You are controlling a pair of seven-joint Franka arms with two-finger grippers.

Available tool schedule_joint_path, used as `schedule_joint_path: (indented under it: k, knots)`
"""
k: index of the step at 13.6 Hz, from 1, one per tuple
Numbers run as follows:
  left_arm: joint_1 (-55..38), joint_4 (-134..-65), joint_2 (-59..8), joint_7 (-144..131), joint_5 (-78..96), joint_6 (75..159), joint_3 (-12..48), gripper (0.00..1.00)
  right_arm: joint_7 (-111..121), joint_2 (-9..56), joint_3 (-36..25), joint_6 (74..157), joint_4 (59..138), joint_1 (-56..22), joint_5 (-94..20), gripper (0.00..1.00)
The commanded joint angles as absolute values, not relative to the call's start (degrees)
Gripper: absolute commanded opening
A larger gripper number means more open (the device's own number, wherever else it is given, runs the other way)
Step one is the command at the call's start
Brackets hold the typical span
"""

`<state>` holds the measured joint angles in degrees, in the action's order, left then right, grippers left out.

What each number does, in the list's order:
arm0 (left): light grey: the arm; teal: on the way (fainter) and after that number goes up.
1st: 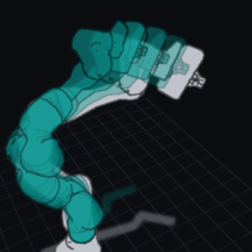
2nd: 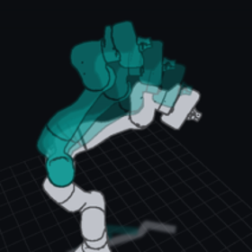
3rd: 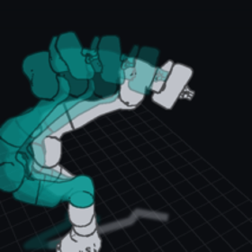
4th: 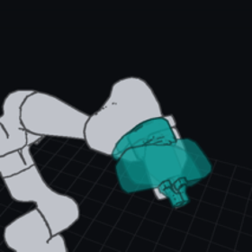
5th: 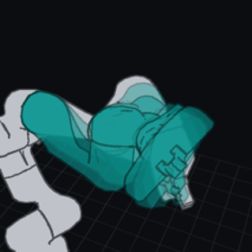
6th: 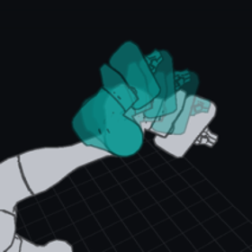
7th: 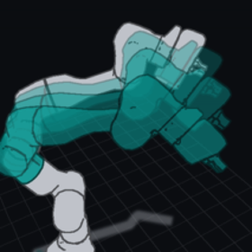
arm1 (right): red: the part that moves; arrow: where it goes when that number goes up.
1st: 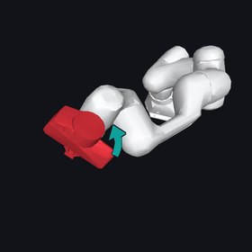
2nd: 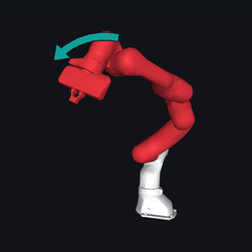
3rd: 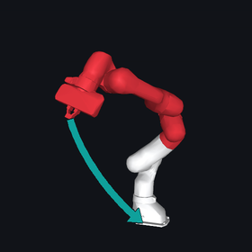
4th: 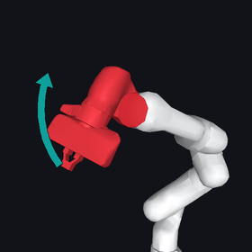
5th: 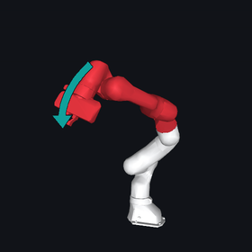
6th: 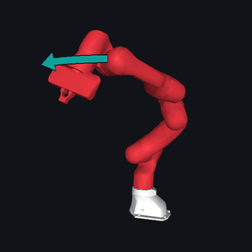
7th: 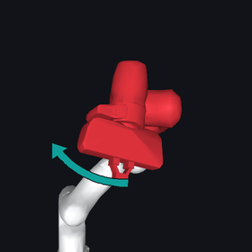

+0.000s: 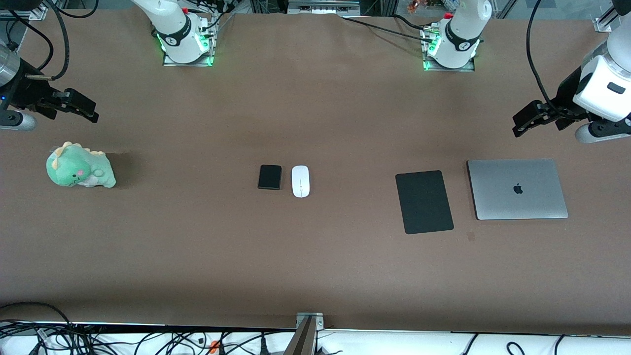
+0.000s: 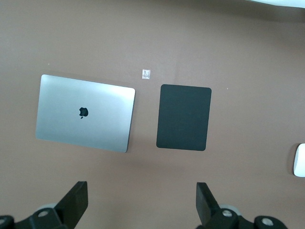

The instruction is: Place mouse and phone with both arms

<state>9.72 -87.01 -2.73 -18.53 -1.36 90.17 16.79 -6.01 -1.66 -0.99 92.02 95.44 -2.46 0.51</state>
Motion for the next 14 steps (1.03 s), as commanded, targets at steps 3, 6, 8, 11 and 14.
schedule_joint_path:
  k: [3,6,8,11,14]
  knots:
    - [9.8,-85.5,-3.2,-18.6,-0.8,90.1,17.1,1.00,-6.4,-1.2,-0.2,91.0,94.3,-1.8,0.4,1.00]
    - [9.8,-85.5,-3.3,-18.9,-0.5,89.5,17.1,1.00,-6.4,-1.2,-0.2,91.0,94.3,-1.8,0.4,1.00]
    - [9.8,-85.5,-3.3,-18.9,-0.4,89.5,17.1,1.00,-6.4,-1.2,-0.2,91.1,94.3,-1.8,0.4,1.00]
    - [9.8,-85.9,-3.1,-18.9,-0.4,89.5,17.1,1.00,-6.5,-1.2,-0.2,91.1,94.3,-1.8,0.3,1.00]
    - [9.8,-85.6,-3.2,-18.9,-0.4,89.4,17.1,1.00,-6.5,-1.2,-0.2,91.1,94.3,-1.8,0.3,1.00]
